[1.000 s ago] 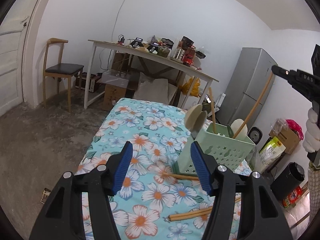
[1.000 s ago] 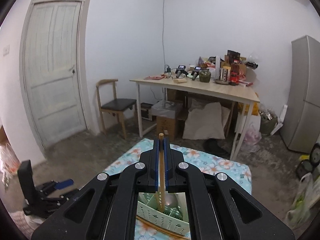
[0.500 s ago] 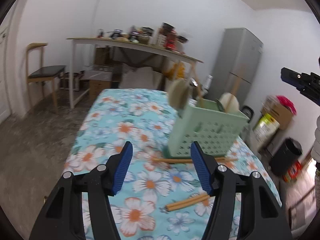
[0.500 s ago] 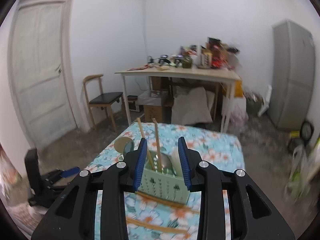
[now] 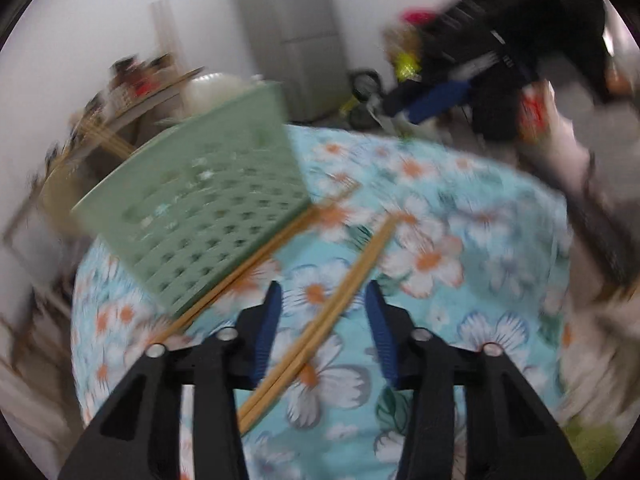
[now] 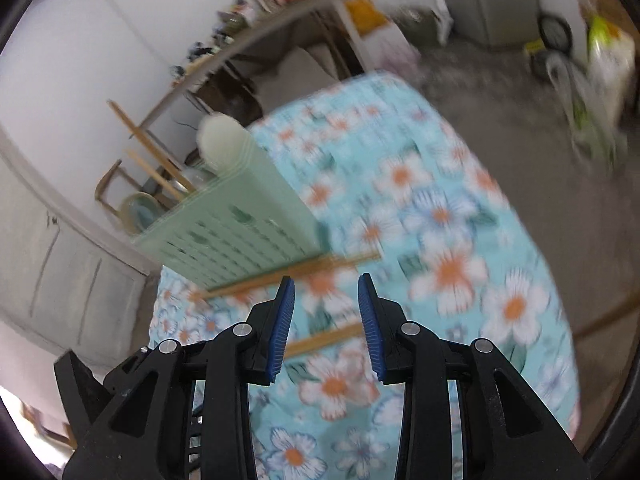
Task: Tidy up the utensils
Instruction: 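Lower the left tool to a loose chopstick beside the basket and close it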
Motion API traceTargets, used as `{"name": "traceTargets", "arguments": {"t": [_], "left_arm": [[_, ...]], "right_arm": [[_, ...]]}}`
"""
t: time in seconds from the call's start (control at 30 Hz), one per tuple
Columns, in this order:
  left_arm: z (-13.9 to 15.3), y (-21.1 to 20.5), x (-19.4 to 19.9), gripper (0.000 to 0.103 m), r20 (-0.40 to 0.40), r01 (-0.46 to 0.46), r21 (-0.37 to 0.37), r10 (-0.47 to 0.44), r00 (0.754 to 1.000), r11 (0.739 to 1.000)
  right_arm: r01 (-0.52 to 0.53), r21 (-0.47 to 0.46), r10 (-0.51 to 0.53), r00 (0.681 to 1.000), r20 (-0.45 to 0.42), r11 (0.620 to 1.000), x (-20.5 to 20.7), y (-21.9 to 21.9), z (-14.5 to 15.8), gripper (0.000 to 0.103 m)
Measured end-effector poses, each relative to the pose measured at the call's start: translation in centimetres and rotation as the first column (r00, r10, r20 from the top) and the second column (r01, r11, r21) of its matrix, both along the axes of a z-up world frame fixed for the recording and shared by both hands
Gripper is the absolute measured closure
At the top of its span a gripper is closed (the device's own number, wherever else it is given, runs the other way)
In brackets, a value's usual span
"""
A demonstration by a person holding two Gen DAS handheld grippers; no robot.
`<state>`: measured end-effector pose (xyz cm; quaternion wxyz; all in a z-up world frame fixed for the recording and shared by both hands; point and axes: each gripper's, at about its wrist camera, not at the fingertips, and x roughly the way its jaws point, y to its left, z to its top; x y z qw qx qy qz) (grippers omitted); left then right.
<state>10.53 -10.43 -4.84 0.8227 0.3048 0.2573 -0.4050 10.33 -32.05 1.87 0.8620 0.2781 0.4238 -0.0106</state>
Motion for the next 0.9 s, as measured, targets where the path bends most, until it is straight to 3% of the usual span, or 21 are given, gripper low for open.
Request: {"name": "traceTargets", "arguments": {"t": [0.2, 0.4, 0.67, 0.9], "left_arm": [[-3.0, -3.7, -1.1, 0.080, 0.158, 0.048, 0.209, -0.082, 0.984, 0.977], [-5.0, -5.7, -0.8, 0.086, 0.188, 0.052, 0.302, -0.113, 0.976, 0.952], [-5.1, -7.5, -0.5, 0.092, 0.215, 0.044, 0.329, -0.120, 0.969, 0.943], [-2.9, -6.0, -0.9, 0.092, 0.153, 0.028, 0.260, -0.070, 0.986, 0.965]], "right_arm": [[-0.005, 0.060, 0.008, 0.999, -0.044, 0.998, -0.9, -1.3, -2.6, 0.070], [-0.042, 0.077, 0.045, 0.998, -0.036, 0.996, 0.0, -1.9, -3.3, 0.070], [-0.055, 0.108, 0.058, 0.998, -0.029, 0.993, 0.2, -3.4, -4.1, 0.070], [-0.042, 0.158, 0.046, 0.999, -0.020, 0.987, -0.4, -4.6, -4.3, 0.070]]}}
